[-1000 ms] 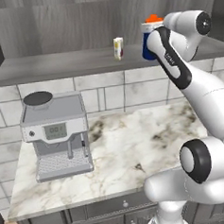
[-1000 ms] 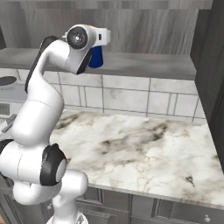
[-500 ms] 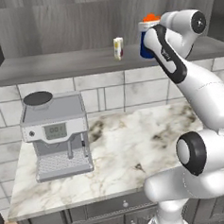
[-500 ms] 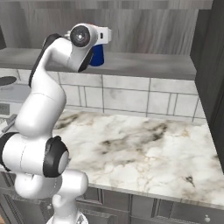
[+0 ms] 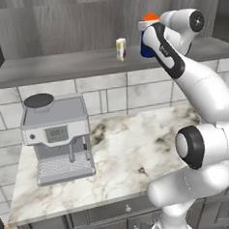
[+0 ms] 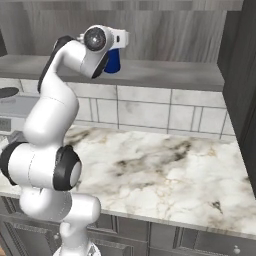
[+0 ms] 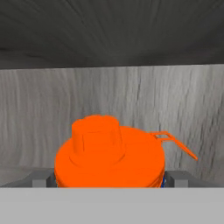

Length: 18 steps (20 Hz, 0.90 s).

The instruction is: Pick the boxed drink, water bottle from the counter and place them in the open cabinet.

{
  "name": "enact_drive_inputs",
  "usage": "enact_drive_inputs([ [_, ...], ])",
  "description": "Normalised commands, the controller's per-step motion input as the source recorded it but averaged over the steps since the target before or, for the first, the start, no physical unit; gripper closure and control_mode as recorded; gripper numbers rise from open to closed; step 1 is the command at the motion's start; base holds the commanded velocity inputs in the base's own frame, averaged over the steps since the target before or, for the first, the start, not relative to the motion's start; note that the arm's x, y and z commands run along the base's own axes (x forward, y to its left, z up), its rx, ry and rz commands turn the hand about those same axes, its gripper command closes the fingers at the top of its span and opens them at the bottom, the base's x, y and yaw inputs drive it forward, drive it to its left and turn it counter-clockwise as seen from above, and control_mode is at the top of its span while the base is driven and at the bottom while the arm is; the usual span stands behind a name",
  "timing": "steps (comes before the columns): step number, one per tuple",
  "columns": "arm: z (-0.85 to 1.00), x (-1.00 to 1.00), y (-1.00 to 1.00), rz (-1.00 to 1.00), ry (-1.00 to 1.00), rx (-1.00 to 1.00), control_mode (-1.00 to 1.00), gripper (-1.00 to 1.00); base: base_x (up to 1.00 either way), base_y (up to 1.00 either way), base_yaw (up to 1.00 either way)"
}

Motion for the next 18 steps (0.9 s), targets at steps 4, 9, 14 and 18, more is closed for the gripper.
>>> enact_drive_inputs([
  [4, -0.17, 0.36, 0.0, 0.0, 0.0, 0.0, -1.0, 1.0, 0.0, 0.0, 0.0],
  [9, -0.23, 0.22, 0.0, 0.0, 0.0, 0.0, -1.0, 1.0, 0.0, 0.0, 0.0],
  [14, -0.28, 0.11, 0.0, 0.0, 0.0, 0.0, -1.0, -1.0, 0.0, 0.0, 0.0],
  [18, -0.23, 0.15, 0.0, 0.0, 0.0, 0.0, -1.0, -1.0, 0.0, 0.0, 0.0],
])
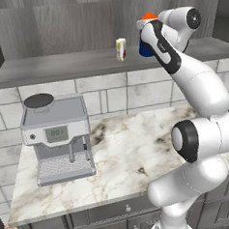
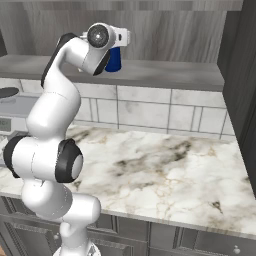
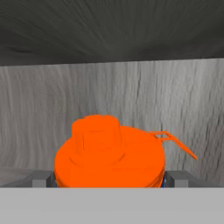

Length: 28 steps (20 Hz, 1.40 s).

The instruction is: Pick the boxed drink, water bottle from the counter and place them in the open cabinet.

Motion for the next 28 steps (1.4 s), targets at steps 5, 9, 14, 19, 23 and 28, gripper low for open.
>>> enact_drive_inputs([
  [5, -0.15, 0.2, 0.0, -0.01, 0.0, 0.0, -1.0, -1.0, 0.0, 0.0, 0.0],
  [9, -0.12, 0.13, 0.0, 0.0, 0.0, 0.0, -1.0, -1.0, 0.0, 0.0, 0.0],
  [14, -0.09, 0.02, 0.0, 0.0, 0.0, 0.0, -1.0, -1.0, 0.0, 0.0, 0.0],
  [19, 0.0, -0.14, 0.0, -0.01, 0.0, 0.0, -1.0, -1.0, 0.0, 0.0, 0.0],
  [23, 0.01, -0.26, -0.07, -0.08, 0.0, 0.0, -1.0, -1.0, 0.0, 0.0, 0.0],
  [28, 0.02, -0.41, -0.03, -0.14, 0.07, 0.01, -1.0, -1.0, 0.0, 0.0, 0.0],
])
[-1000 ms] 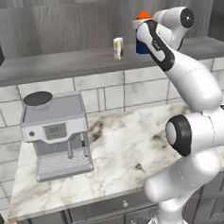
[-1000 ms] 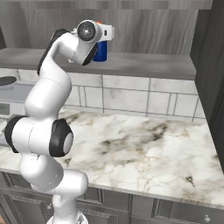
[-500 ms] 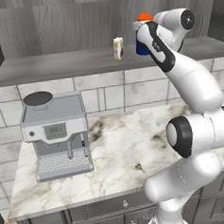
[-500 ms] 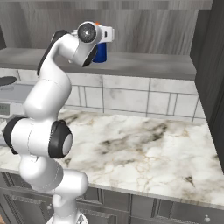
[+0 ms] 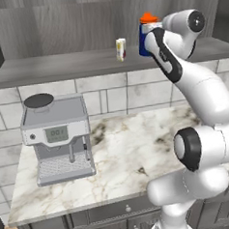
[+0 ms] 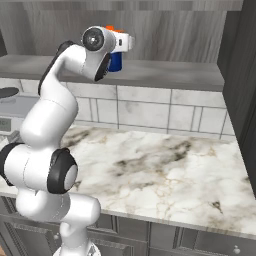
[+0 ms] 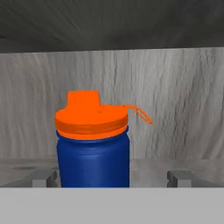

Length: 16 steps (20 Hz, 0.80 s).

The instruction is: Pick the boxed drink, water bottle from the counter and place them in the open cabinet.

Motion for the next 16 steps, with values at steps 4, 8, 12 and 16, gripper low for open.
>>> enact_drive_inputs([
  [4, 0.04, -0.56, 0.01, -0.14, 0.06, 0.08, -1.0, -1.0, 0.0, 0.0, 0.0],
  [8, 0.03, -0.66, 0.02, -0.03, 0.0, 0.06, -1.0, -1.0, 0.0, 0.0, 0.0],
  [12, 0.0, -0.71, 0.0, 0.0, 0.0, 0.02, -1.0, -1.0, 0.0, 0.0, 0.0],
  [16, 0.0, -0.76, 0.0, 0.0, 0.0, 0.0, -1.0, -1.0, 0.0, 0.0, 0.0],
])
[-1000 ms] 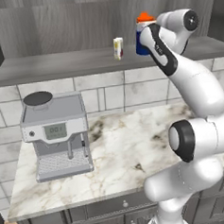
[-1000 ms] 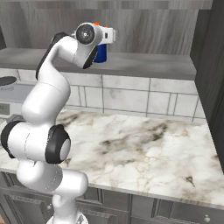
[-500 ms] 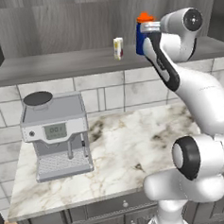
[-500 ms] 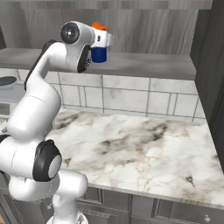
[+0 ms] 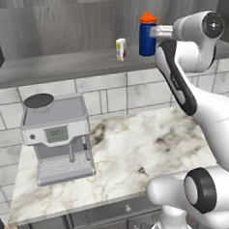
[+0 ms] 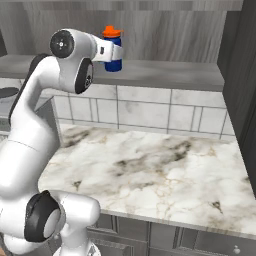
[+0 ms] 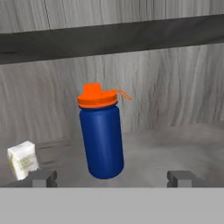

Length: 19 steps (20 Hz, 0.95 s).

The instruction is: Pick the boxed drink, water bottle from the counter and place them in the open cabinet.

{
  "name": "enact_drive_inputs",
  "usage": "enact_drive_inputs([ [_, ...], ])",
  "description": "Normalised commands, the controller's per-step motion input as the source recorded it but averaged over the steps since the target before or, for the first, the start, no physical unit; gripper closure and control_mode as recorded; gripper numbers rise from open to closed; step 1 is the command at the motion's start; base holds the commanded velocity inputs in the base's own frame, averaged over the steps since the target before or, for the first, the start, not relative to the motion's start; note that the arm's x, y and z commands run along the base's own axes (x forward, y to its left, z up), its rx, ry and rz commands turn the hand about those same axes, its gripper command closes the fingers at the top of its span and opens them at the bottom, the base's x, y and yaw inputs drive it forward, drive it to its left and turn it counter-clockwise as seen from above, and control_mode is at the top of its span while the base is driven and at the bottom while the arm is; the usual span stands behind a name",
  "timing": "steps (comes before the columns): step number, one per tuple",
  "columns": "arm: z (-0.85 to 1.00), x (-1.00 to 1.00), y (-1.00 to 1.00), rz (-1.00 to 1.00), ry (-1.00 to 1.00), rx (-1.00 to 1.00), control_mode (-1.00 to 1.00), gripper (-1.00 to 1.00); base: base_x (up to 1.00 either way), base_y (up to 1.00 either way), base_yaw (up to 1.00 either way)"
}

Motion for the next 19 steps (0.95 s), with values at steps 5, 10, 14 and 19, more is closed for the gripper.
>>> enact_drive_inputs([
  [5, -0.02, -0.76, 0.0, 0.0, 0.0, 0.0, -1.0, -1.0, 0.0, 0.0, 0.0],
  [10, -0.01, -0.77, 0.0, 0.0, 0.02, 0.0, -1.0, -1.0, 0.0, 0.0, 0.0],
  [14, -0.04, -0.77, 0.0, 0.0, 0.08, 0.0, -1.0, -1.0, 0.0, 0.0, 0.0],
  [19, -0.17, -0.72, 0.0, 0.0, 0.09, 0.0, -1.0, -1.0, 0.0, 0.0, 0.0],
])
